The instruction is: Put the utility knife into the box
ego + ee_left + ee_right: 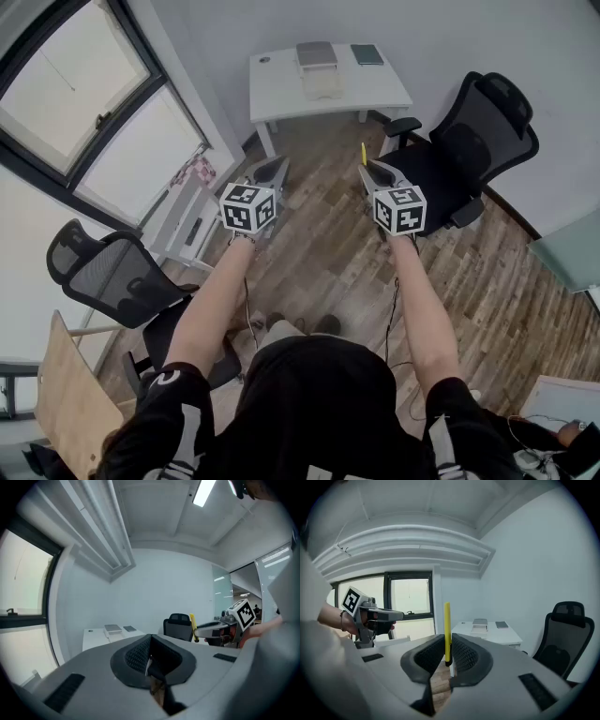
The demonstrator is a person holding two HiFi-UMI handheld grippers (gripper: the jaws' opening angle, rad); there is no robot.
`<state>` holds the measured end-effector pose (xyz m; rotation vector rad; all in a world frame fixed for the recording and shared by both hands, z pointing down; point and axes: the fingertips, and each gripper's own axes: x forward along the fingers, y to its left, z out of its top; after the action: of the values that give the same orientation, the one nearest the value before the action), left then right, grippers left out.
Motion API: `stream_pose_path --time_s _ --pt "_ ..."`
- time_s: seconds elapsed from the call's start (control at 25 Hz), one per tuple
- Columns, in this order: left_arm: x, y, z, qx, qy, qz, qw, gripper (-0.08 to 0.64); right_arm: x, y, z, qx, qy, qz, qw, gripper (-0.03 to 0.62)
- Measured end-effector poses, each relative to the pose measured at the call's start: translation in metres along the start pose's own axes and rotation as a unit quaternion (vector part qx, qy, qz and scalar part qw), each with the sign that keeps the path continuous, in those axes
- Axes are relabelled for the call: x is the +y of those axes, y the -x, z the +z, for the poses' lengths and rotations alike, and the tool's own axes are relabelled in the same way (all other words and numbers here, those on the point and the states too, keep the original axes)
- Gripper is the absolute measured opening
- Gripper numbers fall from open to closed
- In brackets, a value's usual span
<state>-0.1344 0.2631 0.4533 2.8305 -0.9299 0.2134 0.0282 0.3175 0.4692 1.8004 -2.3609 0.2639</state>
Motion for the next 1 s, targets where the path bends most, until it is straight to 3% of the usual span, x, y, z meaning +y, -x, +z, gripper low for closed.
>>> stream_pose_path --time_s 0.52,1.0 --pt "-0.006 -0.002 -0.009 0.002 0.005 0.016 0.9998 0.025 -0.015 0.002 -0.013 0.003 -0.011 0.007 1.000 0.064" --pt "0.037 -0.062 -0.008 0.003 0.016 0.012 0.9998 0.025 -0.050 -0.058 -0.006 0.012 -0.008 0.007 1.000 0.064"
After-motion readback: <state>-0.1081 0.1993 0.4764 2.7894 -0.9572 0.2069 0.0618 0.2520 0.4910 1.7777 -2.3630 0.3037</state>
